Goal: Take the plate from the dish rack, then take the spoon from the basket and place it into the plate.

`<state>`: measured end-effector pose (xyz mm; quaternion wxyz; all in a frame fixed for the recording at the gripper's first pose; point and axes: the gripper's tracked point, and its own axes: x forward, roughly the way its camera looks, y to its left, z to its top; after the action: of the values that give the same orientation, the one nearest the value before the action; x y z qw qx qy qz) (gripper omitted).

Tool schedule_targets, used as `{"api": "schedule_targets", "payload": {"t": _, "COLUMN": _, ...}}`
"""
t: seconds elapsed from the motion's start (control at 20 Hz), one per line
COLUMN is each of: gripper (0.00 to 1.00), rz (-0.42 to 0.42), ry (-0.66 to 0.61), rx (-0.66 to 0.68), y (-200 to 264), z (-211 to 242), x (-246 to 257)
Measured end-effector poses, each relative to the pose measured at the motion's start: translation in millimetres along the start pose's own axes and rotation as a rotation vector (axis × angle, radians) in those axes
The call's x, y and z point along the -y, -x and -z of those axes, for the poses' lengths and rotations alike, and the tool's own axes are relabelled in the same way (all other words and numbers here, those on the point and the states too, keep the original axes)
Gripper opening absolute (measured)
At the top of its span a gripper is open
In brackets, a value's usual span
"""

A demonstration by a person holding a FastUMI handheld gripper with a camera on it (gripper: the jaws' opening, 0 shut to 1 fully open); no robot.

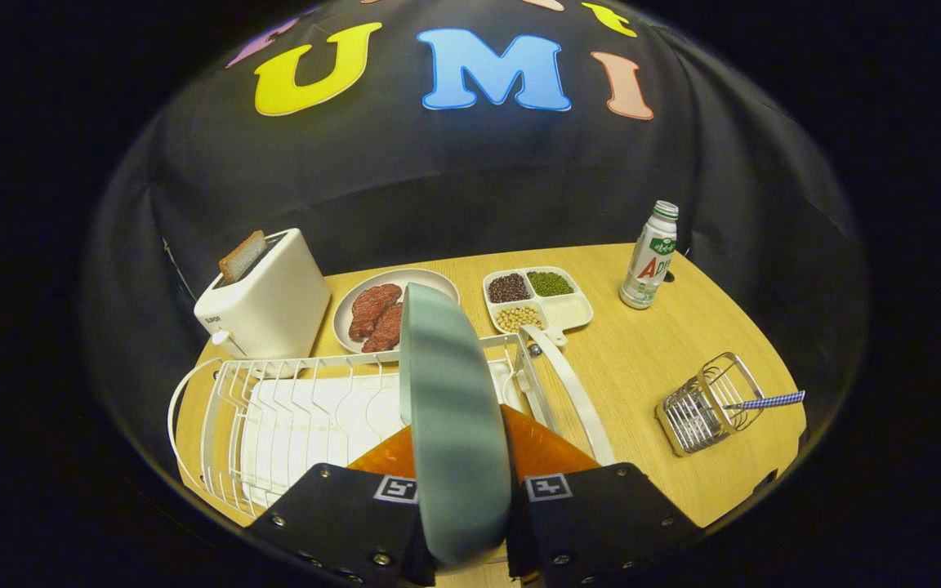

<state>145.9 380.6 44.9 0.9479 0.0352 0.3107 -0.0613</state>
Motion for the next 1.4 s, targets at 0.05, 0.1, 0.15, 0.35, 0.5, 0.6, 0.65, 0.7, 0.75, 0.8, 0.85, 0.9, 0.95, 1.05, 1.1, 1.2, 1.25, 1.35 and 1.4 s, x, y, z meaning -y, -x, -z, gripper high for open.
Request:
{"api": "schedule_targets", "payload": {"t": 0.05, "gripper": 0.31, "rz": 0.016, "ry": 0.020, "rx": 0.008, "y": -1, "z": -3, "x": 0}}
{"api": "schedule_targets", "payload": {"t": 0.1, "gripper": 0.31, "rz": 0.027, "ry": 0.044, "rx": 0.018, "y": 1, "z": -7, "x": -2}}
{"api": "schedule_targets", "payload": {"t": 0.15, "gripper": 0.31, "rz": 0.032, "ry": 0.062, "rx": 0.027, "y": 4, "z": -11, "x": -5}}
{"api": "schedule_targets", "payload": {"t": 0.35, "gripper": 0.31, "rz": 0.121, "ry": 0.168, "rx": 0.044, "y": 15, "z": -23, "x": -3}}
{"api": "schedule_targets", "payload": {"t": 0.5, "gripper": 0.31, "rz": 0.166, "ry": 0.184, "rx": 0.072, "y": 31, "z": -34, "x": -3}}
{"api": "schedule_targets", "payload": {"t": 0.6, "gripper": 0.31, "rz": 0.171, "ry": 0.188, "rx": 0.086, "y": 43, "z": -40, "x": -4}}
{"api": "schedule_targets", "payload": {"t": 0.65, "gripper": 0.31, "rz": 0.171, "ry": 0.188, "rx": 0.093, "y": 49, "z": -42, "x": -4}}
{"api": "schedule_targets", "payload": {"t": 0.7, "gripper": 0.31, "rz": 0.173, "ry": 0.189, "rx": 0.102, "y": 55, "z": -44, "x": -3}}
{"api": "schedule_targets", "payload": {"t": 0.75, "gripper": 0.31, "rz": 0.178, "ry": 0.193, "rx": 0.109, "y": 62, "z": -44, "x": 0}}
{"api": "schedule_targets", "payload": {"t": 0.8, "gripper": 0.31, "rz": 0.185, "ry": 0.199, "rx": 0.113, "y": 70, "z": -45, "x": 3}}
{"api": "schedule_targets", "payload": {"t": 0.85, "gripper": 0.31, "rz": 0.187, "ry": 0.208, "rx": 0.116, "y": 77, "z": -43, "x": 6}}
{"api": "schedule_targets", "payload": {"t": 0.9, "gripper": 0.31, "rz": 0.189, "ry": 0.217, "rx": 0.117, "y": 86, "z": -40, "x": 10}}
{"api": "schedule_targets", "payload": {"t": 0.95, "gripper": 0.31, "rz": 0.191, "ry": 0.227, "rx": 0.122, "y": 92, "z": -38, "x": 13}}
{"api": "schedule_targets", "payload": {"t": 1.05, "gripper": 0.31, "rz": 0.192, "ry": 0.240, "rx": 0.125, "y": 108, "z": -30, "x": 22}}
{"api": "schedule_targets", "payload": {"t": 1.1, "gripper": 0.31, "rz": 0.189, "ry": 0.243, "rx": 0.125, "y": 116, "z": -25, "x": 26}}
{"api": "schedule_targets", "payload": {"t": 1.2, "gripper": 0.31, "rz": 0.171, "ry": 0.241, "rx": 0.121, "y": 130, "z": -9, "x": 34}}
{"api": "schedule_targets", "payload": {"t": 1.25, "gripper": 0.31, "rz": 0.165, "ry": 0.241, "rx": 0.115, "y": 136, "z": -1, "x": 37}}
{"api": "schedule_targets", "payload": {"t": 1.35, "gripper": 0.31, "rz": 0.156, "ry": 0.237, "rx": 0.095, "y": 149, "z": 21, "x": 48}}
{"api": "schedule_targets", "payload": {"t": 1.4, "gripper": 0.31, "rz": 0.147, "ry": 0.235, "rx": 0.084, "y": 154, "z": 32, "x": 52}}
